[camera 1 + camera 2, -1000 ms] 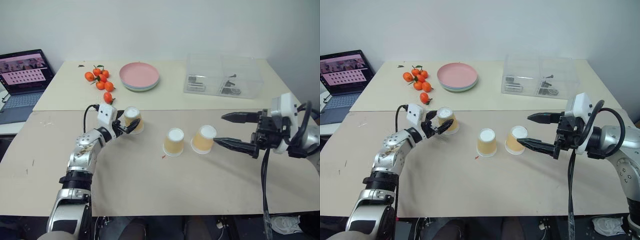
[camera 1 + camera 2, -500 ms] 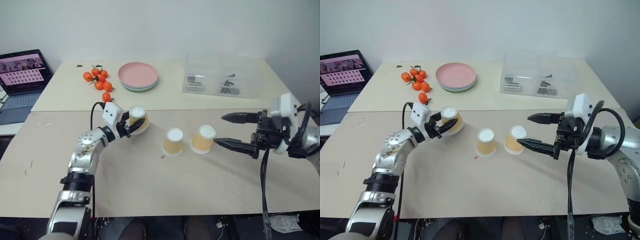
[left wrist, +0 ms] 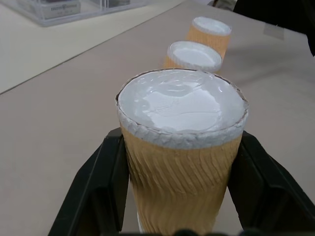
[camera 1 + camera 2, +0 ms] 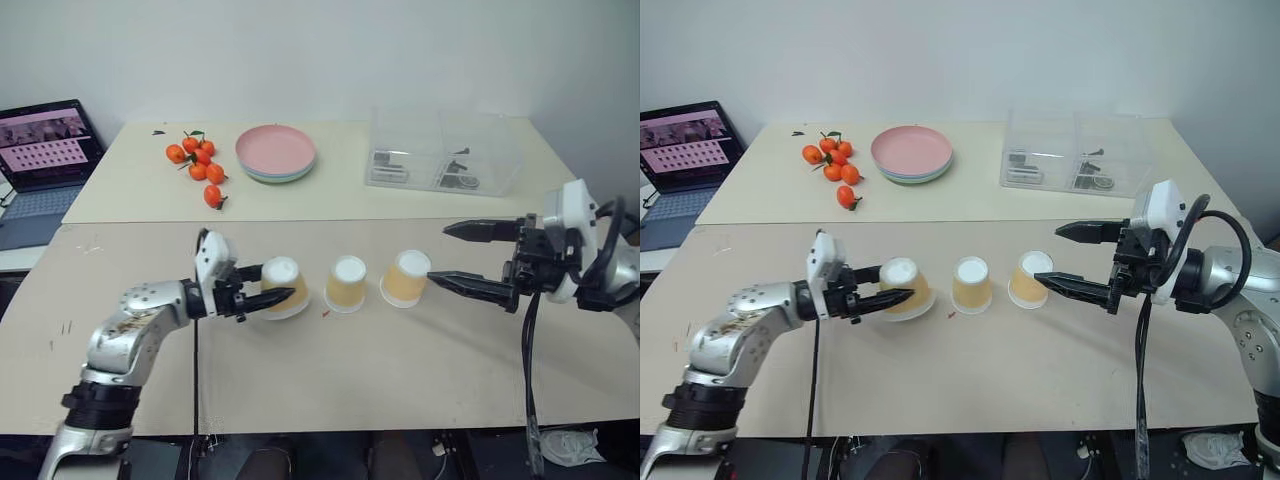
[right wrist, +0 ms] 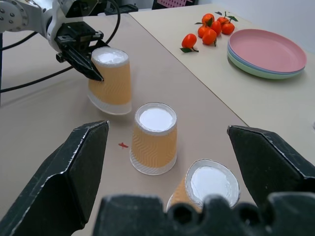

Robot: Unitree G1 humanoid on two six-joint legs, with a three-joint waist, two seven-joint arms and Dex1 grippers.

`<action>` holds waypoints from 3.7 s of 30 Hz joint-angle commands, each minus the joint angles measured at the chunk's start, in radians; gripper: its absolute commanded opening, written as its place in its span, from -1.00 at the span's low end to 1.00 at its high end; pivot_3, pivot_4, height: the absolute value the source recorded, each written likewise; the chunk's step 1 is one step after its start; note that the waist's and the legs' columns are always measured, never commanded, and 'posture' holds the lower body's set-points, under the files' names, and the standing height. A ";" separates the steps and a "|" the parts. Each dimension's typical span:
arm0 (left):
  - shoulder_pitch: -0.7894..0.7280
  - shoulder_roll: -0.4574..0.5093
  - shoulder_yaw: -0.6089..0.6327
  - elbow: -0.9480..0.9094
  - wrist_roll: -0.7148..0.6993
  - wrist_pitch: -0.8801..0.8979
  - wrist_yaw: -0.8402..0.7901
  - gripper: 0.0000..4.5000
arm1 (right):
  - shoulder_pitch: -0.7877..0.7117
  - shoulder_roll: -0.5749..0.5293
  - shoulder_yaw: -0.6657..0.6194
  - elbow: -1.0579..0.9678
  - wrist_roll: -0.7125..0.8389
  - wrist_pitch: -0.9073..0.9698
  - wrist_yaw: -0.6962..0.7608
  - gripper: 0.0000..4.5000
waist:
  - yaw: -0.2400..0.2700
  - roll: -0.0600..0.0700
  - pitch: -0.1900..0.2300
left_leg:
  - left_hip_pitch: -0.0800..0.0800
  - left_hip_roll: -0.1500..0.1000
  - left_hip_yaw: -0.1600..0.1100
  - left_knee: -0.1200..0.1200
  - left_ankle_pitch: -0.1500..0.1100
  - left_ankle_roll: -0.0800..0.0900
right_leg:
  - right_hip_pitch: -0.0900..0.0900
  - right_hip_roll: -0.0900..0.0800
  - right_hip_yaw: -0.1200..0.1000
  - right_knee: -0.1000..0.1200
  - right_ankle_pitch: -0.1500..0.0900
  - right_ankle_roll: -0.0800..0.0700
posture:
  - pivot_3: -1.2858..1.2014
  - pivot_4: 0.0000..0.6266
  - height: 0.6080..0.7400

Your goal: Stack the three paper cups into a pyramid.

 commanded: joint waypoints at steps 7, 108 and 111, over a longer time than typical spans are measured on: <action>-0.051 -0.058 -0.047 0.089 0.072 -0.098 0.011 0.08 | 0.003 -0.015 -0.046 -0.033 0.014 -0.004 0.000 1.00 | -0.004 0.000 0.000 | 0.001 0.000 0.000 0.000 0.000 0.000 | 0.000 0.000 0.000 0.001 0.000 0.000 | 0.03 -0.52 0.81; 0.096 0.220 0.169 -0.363 -0.221 0.167 0.071 0.91 | -0.134 0.308 0.237 0.416 -0.379 -0.284 0.002 0.26 | -0.008 0.000 0.000 | 0.001 0.000 0.001 0.000 0.000 -0.001 | -0.001 0.001 0.002 0.001 0.000 -0.001 | 0.03 -0.52 0.81; 0.123 0.227 0.192 -0.363 -0.214 0.161 0.078 0.91 | -0.190 0.312 0.238 0.471 -0.413 -0.299 -0.022 0.17 | -0.010 0.000 0.000 | 0.001 0.000 0.001 0.000 0.000 -0.001 | -0.001 0.001 0.002 0.001 0.000 -0.001 | 0.03 -0.52 0.81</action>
